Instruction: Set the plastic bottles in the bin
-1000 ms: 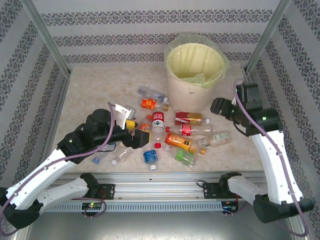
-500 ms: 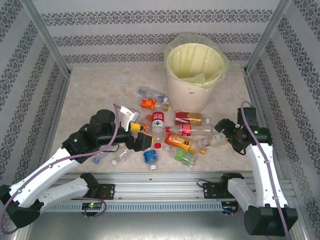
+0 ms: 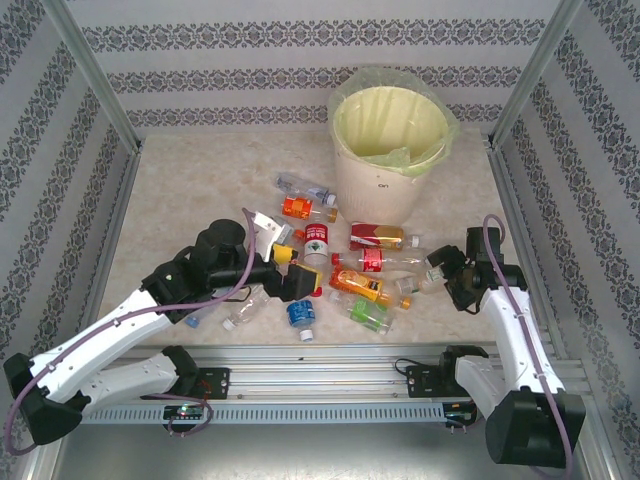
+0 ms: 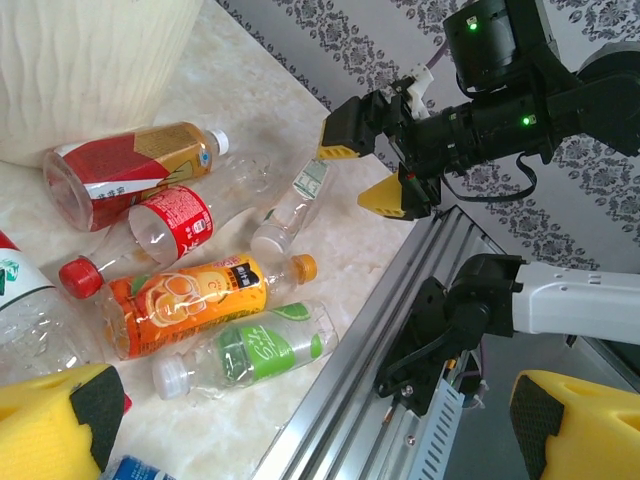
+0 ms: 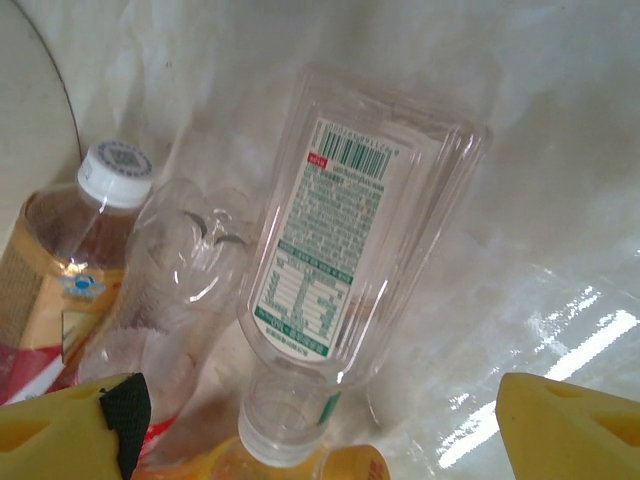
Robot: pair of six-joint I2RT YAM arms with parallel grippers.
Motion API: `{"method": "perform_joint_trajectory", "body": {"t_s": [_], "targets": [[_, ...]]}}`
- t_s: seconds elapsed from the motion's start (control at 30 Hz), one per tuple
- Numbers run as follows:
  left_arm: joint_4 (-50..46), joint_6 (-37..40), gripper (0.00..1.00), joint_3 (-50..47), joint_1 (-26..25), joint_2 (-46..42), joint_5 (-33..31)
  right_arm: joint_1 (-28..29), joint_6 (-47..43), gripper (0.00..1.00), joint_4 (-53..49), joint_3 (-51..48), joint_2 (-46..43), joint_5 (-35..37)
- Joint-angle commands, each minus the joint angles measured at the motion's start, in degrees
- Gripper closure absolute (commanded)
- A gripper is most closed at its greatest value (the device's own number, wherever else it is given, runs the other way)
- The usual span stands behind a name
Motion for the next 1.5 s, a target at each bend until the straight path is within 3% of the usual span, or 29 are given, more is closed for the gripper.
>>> {"method": "perform_joint_trajectory", "body": {"t_s": [0.0, 0.4, 0.9, 1.2, 1.47], "targets": [[3.4, 0.4, 0.0, -0.4, -1.0, 0.0, -2.0, -1.2, 3.5, 0.1, 3.3, -1.4, 1.7, 1.6], [3.8, 1.9, 0.0, -0.8, -1.0, -2.4, -6.0, -2.4, 4.8, 0.12, 14.5, -4.5, 11.7, -0.2], [3.7, 0.7, 0.0, -1.6, -1.0, -3.8, -6.3, -3.1, 4.1, 0.19, 20.5, -2.9, 24.3, -0.7], [4.5, -0.3, 0.0, -3.8, -1.0, -5.1, -11.1, -3.2, 0.7, 0.4, 20.5, -1.9, 21.4, -0.4], [4.1, -0.9, 0.0, -4.3, -1.0, -5.6, -16.7, -3.5, -7.5, 0.43, 18.6, 0.5, 16.7, 0.6]]}}
